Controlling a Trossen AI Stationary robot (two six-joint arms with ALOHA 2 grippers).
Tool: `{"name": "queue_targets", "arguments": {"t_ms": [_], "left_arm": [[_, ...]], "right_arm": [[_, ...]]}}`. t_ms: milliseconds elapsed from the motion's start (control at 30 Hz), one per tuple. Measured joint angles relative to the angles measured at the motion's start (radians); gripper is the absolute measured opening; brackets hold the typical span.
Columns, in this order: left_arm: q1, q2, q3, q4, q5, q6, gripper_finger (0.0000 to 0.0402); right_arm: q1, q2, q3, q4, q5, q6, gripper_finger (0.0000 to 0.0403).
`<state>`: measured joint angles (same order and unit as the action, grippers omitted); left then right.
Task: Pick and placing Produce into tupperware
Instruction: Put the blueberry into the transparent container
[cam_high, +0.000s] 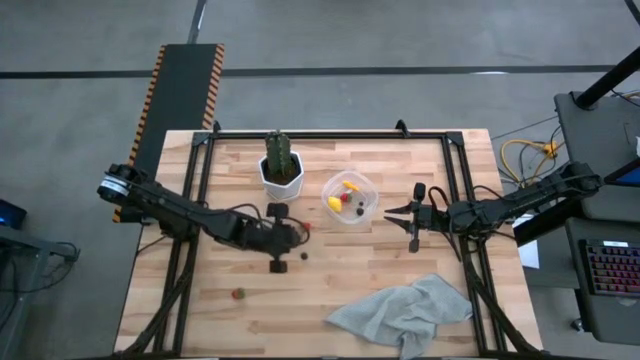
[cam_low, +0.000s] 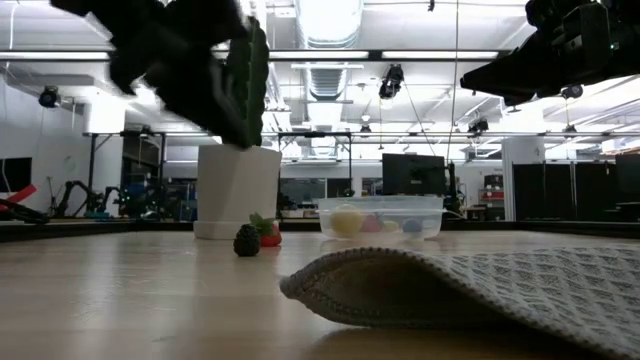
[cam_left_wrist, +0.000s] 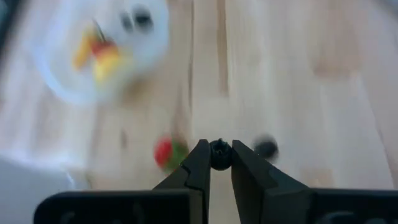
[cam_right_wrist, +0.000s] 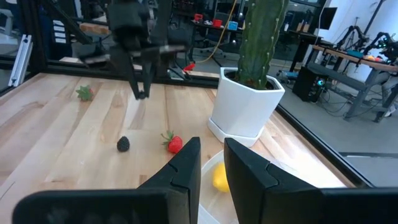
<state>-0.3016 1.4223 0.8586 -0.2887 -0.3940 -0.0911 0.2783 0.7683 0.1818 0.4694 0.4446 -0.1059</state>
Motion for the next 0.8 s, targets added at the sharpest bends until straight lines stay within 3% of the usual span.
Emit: {"name": "queue_targets", "arguments": {"t_ms": [400, 567, 800], "left_arm": [[0.110, 0.023, 0.033, 0.265, -0.015, 0.303, 0.0022], [0.162, 0.105, 0.077, 0.329, -0.007, 0.387, 0.0022], [0.211, 0.269, 0.237, 0.331, -0.003, 0.490, 0.0022]], "right_arm": [[0.000, 0.000, 0.000, 0.000, 0.000, 0.000, 0.0063], [0.000, 0.000, 0.000, -0.002, 0.000, 0.000, 0.0063], [0.000, 0.000, 0.000, -0.010, 0.000, 0.000, 0.0063]]}}
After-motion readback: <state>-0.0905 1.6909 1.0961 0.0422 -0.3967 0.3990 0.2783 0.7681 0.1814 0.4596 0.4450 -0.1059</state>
